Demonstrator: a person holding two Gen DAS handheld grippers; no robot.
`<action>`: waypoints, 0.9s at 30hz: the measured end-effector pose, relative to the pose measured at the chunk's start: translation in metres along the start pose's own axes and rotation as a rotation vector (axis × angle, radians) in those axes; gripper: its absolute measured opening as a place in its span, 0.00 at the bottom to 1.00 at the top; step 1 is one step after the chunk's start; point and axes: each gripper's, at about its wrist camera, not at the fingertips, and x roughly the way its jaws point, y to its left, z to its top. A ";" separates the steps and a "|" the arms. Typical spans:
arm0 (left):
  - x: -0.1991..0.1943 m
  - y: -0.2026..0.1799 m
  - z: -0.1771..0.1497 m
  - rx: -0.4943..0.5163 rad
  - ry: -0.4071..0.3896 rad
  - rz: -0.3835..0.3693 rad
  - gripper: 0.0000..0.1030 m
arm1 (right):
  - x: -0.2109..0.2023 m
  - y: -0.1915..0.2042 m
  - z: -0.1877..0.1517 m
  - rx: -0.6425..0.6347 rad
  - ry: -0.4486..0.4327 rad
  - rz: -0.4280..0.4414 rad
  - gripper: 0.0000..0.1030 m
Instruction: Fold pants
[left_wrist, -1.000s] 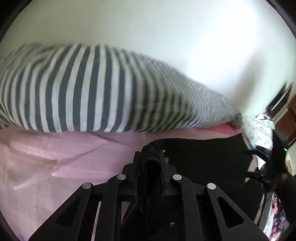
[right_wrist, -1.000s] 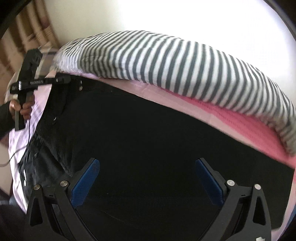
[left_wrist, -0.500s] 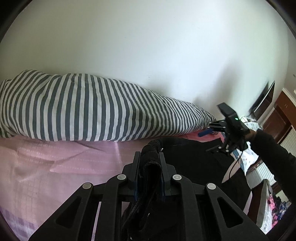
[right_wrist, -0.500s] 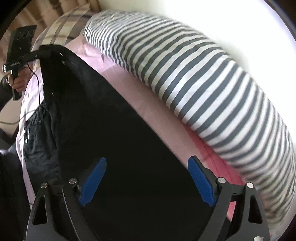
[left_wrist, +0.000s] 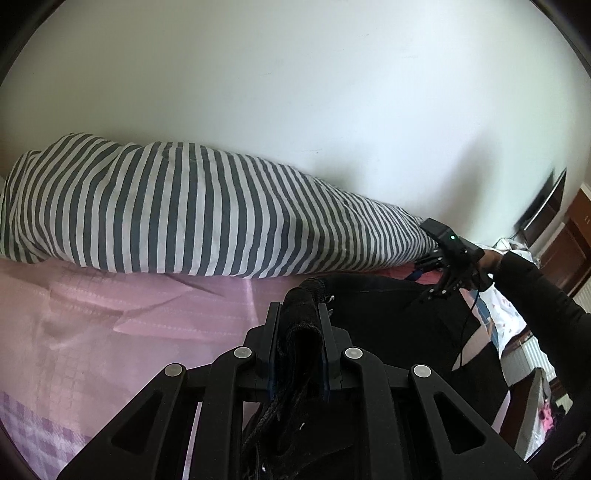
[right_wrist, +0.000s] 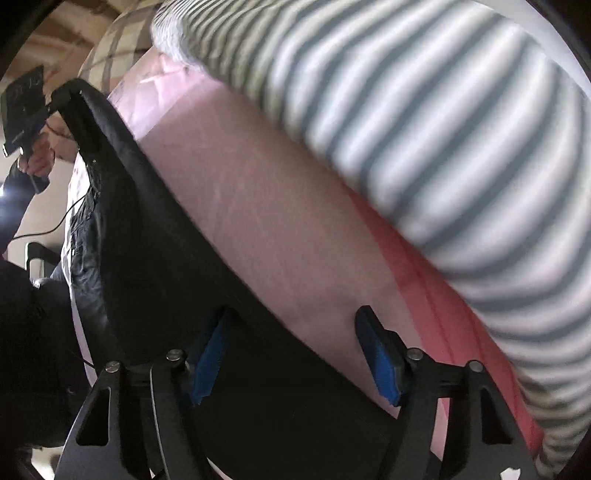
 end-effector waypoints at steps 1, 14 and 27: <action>-0.001 -0.001 0.000 0.000 0.002 0.008 0.17 | 0.001 -0.004 -0.004 0.009 0.010 0.003 0.57; 0.001 -0.004 0.000 -0.008 0.011 0.056 0.17 | -0.008 -0.030 -0.051 0.048 0.104 -0.145 0.15; 0.011 -0.019 0.001 0.127 0.051 0.170 0.17 | -0.030 0.050 -0.086 0.061 -0.039 -0.568 0.07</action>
